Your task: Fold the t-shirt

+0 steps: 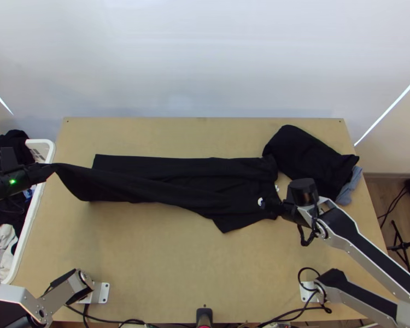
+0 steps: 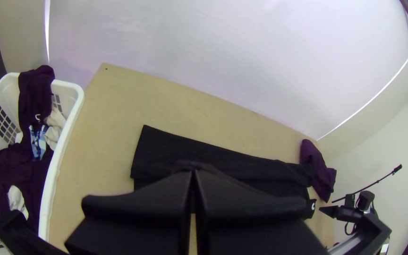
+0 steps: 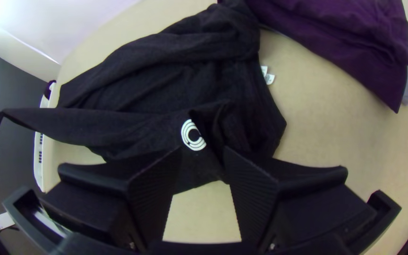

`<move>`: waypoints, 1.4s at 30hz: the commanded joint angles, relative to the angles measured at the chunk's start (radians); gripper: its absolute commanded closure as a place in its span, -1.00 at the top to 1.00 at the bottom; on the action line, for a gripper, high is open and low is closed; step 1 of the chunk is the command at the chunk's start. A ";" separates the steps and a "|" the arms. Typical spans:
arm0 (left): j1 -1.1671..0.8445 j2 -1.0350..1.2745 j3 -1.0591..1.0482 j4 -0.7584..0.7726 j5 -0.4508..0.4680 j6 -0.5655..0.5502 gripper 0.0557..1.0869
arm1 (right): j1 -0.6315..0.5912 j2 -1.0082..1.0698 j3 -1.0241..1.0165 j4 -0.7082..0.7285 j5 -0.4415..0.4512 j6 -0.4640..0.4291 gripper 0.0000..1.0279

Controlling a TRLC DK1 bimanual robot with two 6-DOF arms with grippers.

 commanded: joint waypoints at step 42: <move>0.009 0.043 -0.067 0.134 -0.092 -0.079 -0.93 | 0.013 -0.021 0.267 -0.073 0.011 0.059 -0.94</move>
